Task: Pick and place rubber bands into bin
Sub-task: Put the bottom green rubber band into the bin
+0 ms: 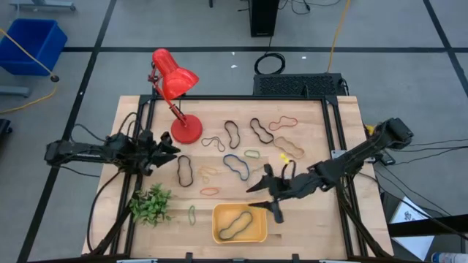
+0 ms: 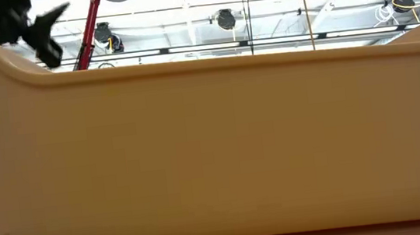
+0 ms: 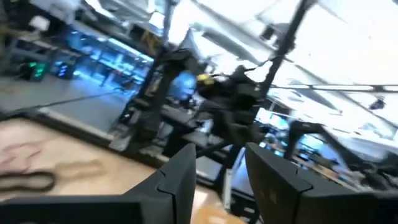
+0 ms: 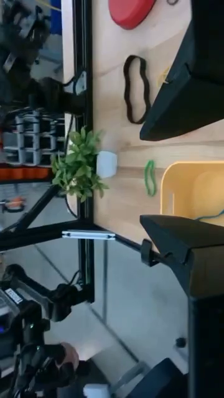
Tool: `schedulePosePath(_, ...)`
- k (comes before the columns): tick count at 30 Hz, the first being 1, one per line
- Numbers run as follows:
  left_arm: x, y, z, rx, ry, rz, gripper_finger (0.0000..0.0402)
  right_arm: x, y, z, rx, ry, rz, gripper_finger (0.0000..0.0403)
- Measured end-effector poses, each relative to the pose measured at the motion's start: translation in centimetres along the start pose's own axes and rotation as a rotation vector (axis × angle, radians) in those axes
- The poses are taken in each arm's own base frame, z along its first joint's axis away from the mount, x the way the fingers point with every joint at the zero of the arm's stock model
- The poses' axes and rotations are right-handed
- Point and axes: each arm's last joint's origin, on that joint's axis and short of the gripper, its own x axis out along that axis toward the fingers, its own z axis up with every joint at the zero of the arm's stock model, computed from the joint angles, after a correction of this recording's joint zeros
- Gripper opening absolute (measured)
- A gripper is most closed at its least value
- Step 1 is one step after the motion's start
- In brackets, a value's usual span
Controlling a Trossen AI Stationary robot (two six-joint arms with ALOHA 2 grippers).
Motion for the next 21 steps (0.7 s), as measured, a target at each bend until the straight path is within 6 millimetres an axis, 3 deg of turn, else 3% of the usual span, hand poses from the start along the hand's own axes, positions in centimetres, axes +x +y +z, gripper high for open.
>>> schedulePosePath(7, 4.1, -3.1, 2.6, 0.128, 0.225, -0.043, 0.0129, -4.4, -2.0, -3.0, 0.159, -0.229, 0.059, 0.0203)
schedulePosePath(11, 7.0, -5.0, 2.8, 0.163, 0.443, -0.067, 0.0129, -6.1, -2.8, -3.9, 0.189, -0.269, 0.067, 0.0201)
schedulePosePath(16, 10.7, -7.9, 0.7, 0.246, 0.668, -0.099, 0.0129, -6.4, -2.9, -4.3, 0.166, -0.231, 0.055, 0.0199)
schedulePosePath(21, 13.0, -10.4, -3.2, 0.312, 0.876, -0.061, 0.0129, -6.4, -3.0, -4.5, 0.144, -0.214, 0.05, 0.0202)
